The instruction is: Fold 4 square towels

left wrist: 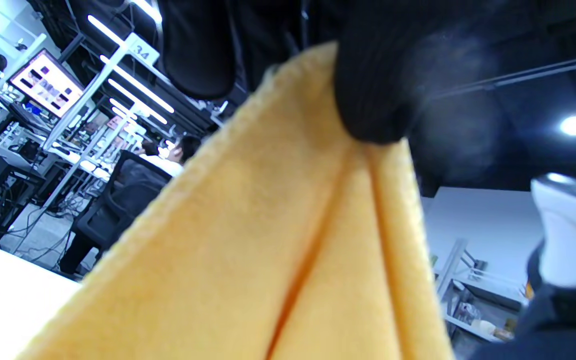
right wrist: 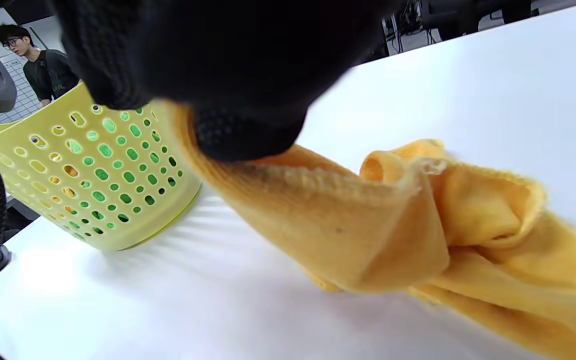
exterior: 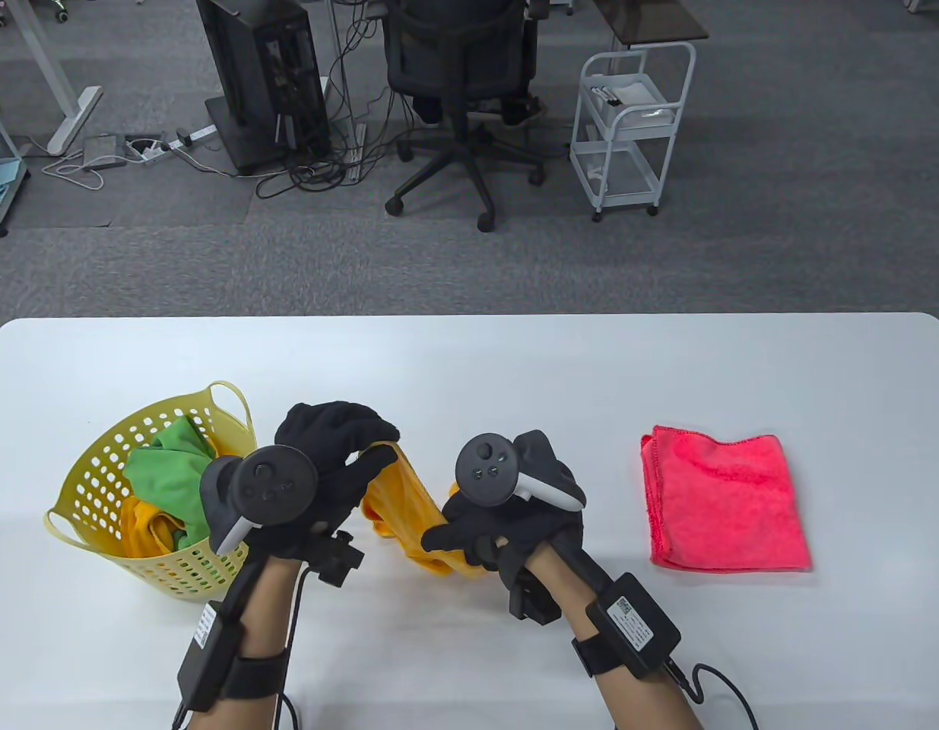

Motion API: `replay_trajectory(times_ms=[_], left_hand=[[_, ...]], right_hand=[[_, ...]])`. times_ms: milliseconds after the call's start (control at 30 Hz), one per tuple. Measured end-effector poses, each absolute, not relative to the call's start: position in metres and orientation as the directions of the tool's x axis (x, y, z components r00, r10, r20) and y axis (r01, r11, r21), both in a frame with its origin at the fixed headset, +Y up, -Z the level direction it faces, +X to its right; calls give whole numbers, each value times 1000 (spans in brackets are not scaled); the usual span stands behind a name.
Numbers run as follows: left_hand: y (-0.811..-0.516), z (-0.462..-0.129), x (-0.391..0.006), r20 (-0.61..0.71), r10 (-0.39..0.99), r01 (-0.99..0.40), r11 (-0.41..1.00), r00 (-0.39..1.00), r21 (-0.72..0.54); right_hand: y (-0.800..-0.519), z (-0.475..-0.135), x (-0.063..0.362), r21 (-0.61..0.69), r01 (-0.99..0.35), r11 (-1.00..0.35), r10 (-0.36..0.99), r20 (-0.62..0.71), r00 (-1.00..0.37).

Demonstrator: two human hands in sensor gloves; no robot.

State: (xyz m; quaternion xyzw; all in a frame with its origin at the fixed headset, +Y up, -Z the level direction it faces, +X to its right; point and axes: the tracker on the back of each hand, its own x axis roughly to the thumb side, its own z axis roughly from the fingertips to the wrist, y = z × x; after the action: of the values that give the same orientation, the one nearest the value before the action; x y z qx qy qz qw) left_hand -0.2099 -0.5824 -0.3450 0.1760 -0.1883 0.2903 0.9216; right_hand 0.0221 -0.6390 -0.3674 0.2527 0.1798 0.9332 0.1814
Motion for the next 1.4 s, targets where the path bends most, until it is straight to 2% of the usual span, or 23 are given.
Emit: replay_trajectory(times_ms=[233,367,500,633,833,1133,1400], left_hand=[[-582,-345,-218,429,511,-638,733,745,235],[-580,-343,-220,435,516,-648,723,738,242],[-580,-343,-221,430,527,-658,709,733,254],[-578,-341,-225,422,535,-665,695,732,273],[-576,-339,-232,414,559,-687,666,718,292],[-573,-338,-239,399,577,-698,639,713,323],[-570,-334,-252,390,614,-727,590,686,351]], right_hand=[[-646,-370,40,456,-278,-845,466,374,-802],[-651,-369,45,500,-250,-829,465,370,-804],[-653,-368,45,521,-200,-830,434,378,-818],[-656,-366,46,533,-109,-839,349,374,-860],[-655,-368,60,517,-43,-855,252,342,-905],[-654,-372,96,459,-116,-881,261,267,-928],[-657,-372,110,389,-101,-916,209,245,-947]])
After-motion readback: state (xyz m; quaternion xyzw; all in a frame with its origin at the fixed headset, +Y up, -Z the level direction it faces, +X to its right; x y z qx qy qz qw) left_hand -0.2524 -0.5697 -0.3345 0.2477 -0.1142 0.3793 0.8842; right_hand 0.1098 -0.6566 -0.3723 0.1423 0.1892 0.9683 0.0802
